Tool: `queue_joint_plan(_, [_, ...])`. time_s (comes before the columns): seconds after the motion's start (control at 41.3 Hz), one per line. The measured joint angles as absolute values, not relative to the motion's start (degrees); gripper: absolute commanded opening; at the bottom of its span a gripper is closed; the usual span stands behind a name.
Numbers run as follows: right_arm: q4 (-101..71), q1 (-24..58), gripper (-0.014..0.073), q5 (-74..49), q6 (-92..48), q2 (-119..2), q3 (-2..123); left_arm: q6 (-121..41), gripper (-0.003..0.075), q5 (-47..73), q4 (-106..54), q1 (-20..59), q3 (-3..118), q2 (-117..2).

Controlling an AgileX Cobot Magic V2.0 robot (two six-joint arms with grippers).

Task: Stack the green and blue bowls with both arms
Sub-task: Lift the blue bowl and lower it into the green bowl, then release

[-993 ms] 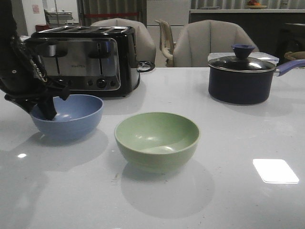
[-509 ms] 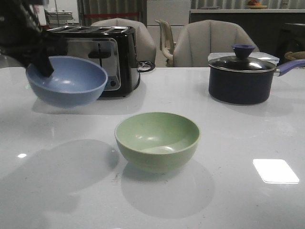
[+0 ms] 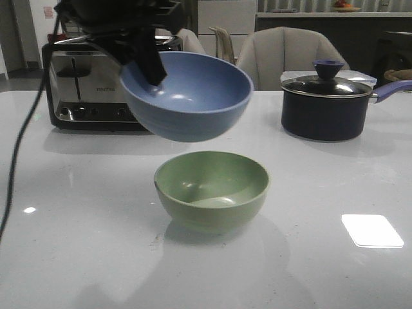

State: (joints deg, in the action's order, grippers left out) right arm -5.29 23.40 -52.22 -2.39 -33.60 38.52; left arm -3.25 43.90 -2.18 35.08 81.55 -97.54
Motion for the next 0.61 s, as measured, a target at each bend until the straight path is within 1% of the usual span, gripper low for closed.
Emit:
queue_joint_plan(0.121, [-5.29, 23.40, 0.0421, -52.22, -2.39, -33.60, 38.52, -3.25, 0.0101, 43.54, -2.23, 37.16, 81.55, -100.22])
queue_joint_plan(0.315, [-5.29, 23.40, 0.0421, -52.22, -2.39, -33.60, 38.52, -3.25, 0.0101, 42.54, -2.32, 37.59, 81.55, -104.78])
queue_joint_plan(0.436, [-5.29, 23.40, 0.0421, -52.22, -2.39, -33.60, 38.52, -3.25, 0.0125, 40.39, -2.32, 37.59, 81.55, -107.18])
queue_joint_plan(0.509, [-5.29, 23.40, 0.0421, -52.22, -2.39, -33.60, 38.52, -3.25, 0.0192, 39.37, -2.22, 37.59, 81.55, -108.09])
queue_joint_plan(0.557, [-5.29, 23.40, 0.0421, -52.22, -2.39, -33.60, 38.52, -3.25, 0.0270, 38.62, -2.22, 37.59, 81.55, -108.50])
queue_joint_plan(0.605, [-5.29, 23.40, 0.0421, -52.22, -2.39, -33.60, 38.52, -3.25, 0.0329, 38.33, -2.22, 37.59, 81.55, -108.53])
